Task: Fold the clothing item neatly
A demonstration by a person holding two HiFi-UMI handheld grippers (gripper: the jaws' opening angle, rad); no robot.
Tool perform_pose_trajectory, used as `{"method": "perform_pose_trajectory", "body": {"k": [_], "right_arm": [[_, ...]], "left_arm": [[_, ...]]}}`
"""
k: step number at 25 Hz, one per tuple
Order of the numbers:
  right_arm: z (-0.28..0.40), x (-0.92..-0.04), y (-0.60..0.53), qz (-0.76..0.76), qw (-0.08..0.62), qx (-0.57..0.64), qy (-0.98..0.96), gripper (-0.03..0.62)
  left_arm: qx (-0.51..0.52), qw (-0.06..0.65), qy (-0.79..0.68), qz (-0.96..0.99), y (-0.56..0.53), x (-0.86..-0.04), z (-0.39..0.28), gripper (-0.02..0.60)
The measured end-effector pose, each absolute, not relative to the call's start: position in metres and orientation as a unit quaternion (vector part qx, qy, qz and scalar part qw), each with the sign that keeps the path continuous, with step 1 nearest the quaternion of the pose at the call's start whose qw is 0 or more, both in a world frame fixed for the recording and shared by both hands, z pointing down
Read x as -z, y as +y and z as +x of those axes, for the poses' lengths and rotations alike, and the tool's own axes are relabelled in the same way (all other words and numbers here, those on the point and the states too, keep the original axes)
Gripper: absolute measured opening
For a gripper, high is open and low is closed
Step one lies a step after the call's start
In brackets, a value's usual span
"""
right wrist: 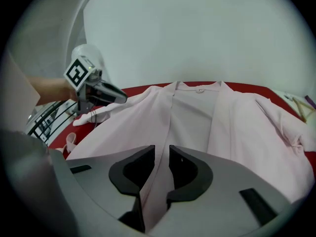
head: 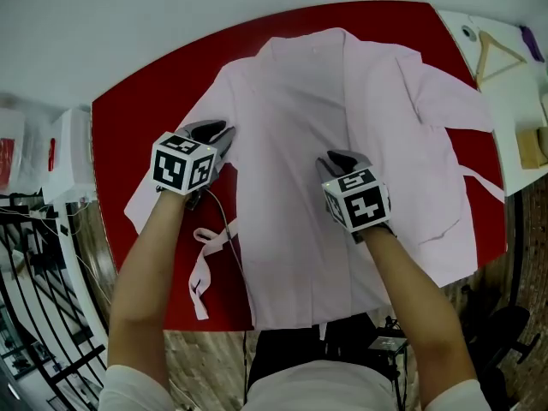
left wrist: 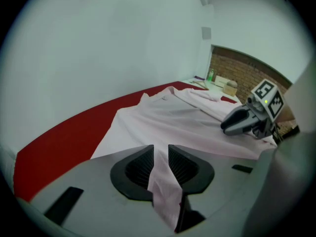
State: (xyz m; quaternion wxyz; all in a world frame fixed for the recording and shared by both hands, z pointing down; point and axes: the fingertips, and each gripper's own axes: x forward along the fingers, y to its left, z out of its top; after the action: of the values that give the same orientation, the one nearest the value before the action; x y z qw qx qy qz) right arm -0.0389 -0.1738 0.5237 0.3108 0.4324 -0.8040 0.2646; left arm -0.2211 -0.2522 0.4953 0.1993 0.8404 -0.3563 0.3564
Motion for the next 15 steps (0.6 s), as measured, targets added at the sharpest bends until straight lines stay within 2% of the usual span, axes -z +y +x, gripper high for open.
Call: {"method": "perform_pose_trajectory", "body": {"k": [3,7,15], "right_arm": [[-0.045,-0.530,-0.181,0.428,0.323,-0.268,-0.800,0.091],[-0.047,-0.532,-0.181,0.409,0.357,-0.230,-0.808,0.028],[-0.021,-0.520,-0.182,0.448,0.338,-0.226,-0.796,0.025]], "left_arm": [[-0.385,0.194,-0.343,0.834,-0.239,-0.510,-0.224,0.091],[-0.410,0.202,-0.337,0.823,-0.231,-0.527,-0.230,0.091],[-0.385,0.242,-0.345,0.821,-0.230,-0.538,-0.238,0.091]]}}
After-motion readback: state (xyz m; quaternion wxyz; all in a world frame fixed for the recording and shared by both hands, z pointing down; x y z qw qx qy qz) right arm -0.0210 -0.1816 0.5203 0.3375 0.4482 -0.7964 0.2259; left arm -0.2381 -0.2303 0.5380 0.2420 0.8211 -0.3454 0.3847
